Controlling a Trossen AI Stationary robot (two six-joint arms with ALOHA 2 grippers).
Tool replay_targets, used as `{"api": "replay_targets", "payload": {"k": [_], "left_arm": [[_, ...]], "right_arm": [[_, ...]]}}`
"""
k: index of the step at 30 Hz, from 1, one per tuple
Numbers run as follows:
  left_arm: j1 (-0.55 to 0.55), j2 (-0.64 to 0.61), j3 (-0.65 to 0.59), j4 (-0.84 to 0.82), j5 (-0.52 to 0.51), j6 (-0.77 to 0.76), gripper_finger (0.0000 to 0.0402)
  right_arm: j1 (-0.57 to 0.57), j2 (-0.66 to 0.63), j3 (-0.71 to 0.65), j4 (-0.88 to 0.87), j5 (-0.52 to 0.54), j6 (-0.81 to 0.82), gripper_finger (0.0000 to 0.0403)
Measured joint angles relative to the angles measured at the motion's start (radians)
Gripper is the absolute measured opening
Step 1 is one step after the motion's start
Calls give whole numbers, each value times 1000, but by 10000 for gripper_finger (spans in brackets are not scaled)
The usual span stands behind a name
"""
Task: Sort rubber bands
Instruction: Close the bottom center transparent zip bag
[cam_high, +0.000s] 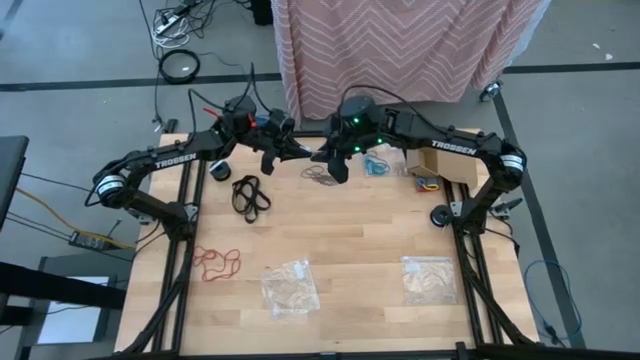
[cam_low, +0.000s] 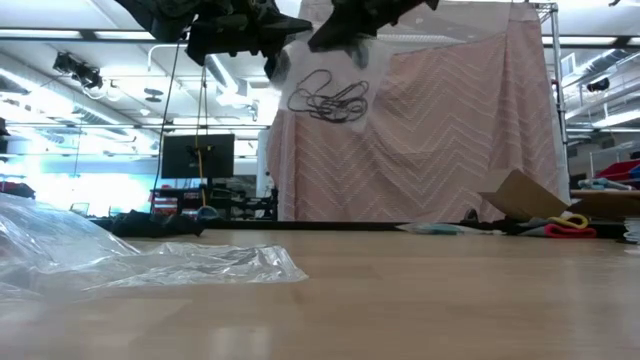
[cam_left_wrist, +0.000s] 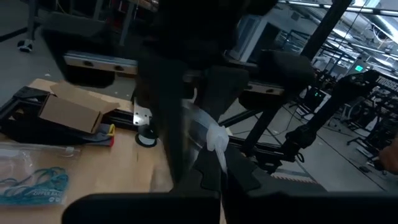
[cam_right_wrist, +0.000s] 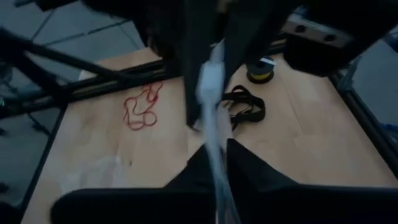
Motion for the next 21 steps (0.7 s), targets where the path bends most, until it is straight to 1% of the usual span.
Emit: {"api": "replay_targets", "payload": {"k": [4, 8, 17, 21], "left_arm": [[1, 0, 0, 2, -4, 1, 0], [1, 0, 0, 3, -17, 6, 7], [1, 0, 0, 0, -20, 9, 46], [1, 0, 0, 3, -12, 10, 69]], "right_arm": [[4, -21, 0, -24, 27, 7, 6], [4, -29, 0, -23, 25, 5, 1], [4, -31, 0, 8, 17, 8, 0], [3, -31, 0, 12, -4, 8, 0]]}}
